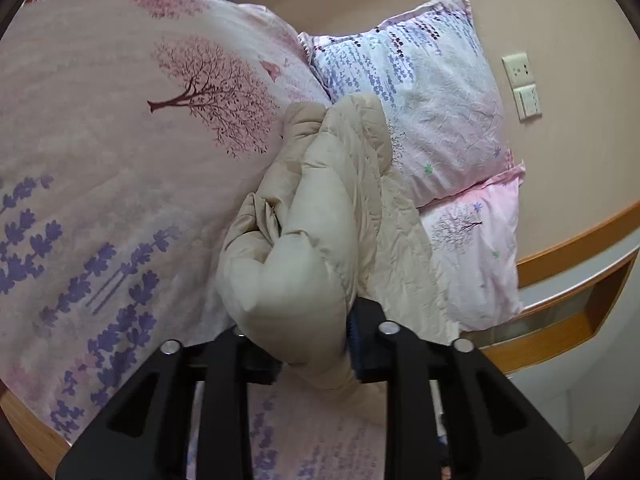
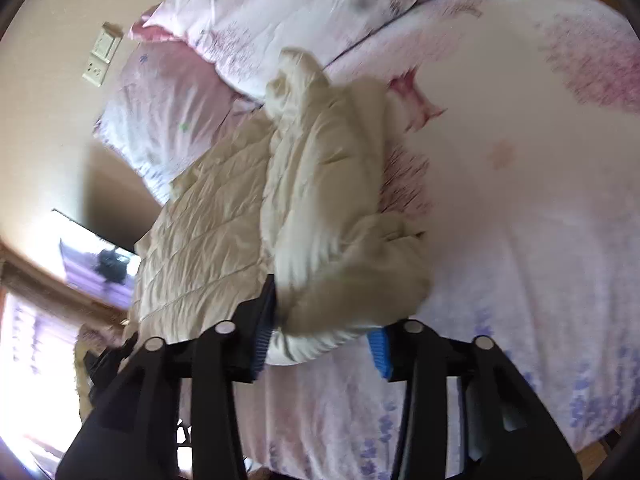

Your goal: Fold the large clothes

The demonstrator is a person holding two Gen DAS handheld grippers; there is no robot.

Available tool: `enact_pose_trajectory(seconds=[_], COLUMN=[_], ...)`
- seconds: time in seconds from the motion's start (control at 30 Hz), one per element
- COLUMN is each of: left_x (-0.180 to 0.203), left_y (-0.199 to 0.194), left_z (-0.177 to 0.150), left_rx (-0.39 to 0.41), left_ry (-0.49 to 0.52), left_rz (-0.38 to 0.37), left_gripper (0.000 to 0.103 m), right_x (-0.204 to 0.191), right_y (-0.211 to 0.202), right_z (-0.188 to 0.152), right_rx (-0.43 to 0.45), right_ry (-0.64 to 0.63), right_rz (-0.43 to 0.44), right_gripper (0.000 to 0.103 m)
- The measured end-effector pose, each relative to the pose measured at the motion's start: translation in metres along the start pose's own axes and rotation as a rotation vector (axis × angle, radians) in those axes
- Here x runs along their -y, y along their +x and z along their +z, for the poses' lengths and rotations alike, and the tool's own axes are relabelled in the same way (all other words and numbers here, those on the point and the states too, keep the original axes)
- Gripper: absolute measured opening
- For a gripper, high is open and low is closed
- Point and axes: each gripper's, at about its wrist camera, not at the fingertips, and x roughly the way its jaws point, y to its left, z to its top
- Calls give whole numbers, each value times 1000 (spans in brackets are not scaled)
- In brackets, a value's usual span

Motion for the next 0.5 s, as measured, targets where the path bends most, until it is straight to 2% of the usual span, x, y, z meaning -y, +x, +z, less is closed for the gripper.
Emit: enact_pose_trajectory(seconds=[0.03,0.07,0.1,0.17,0.2,0.23,0.27,0.33,0.4,0.5], left_x=[3,4,5,7,7,7,7,7,9,12], left_y=[0,1,1,0,-1,-1,-2,-1,0,1], left_z=[-1,-1,-2,-4,-5,-5,-5,-7,-10,-15], left_rx=[4,4,6,15,18,22,29,31,33,43], left_ry=[23,34,43,57,64,69,73,79,87,96], left_rz=[6,10,13,12,15,17,19,23,27,33], left_gripper=[38,50,56,63,64,66,68,70,70,71], right_x=[-2,-8,-14,-24,-32,-40,-43,-63,-87,-119], right_y=[-4,-9,-13,-22,-26,-30,-33,-29,-13,17], right_z=[1,1,2,1,1,0,0,-2,-4,-10], right_rx=[22,65,106,202,273,327,357,377,337,279], right_ry=[-10,-36,-55,-101,-129,-154,-175,-243,-328,-443], right_rz=[-29,-88,-137,-270,-367,-412,-419,-369,-298,-234], right_gripper=[51,58,64,70,70,70,70,69,57,46])
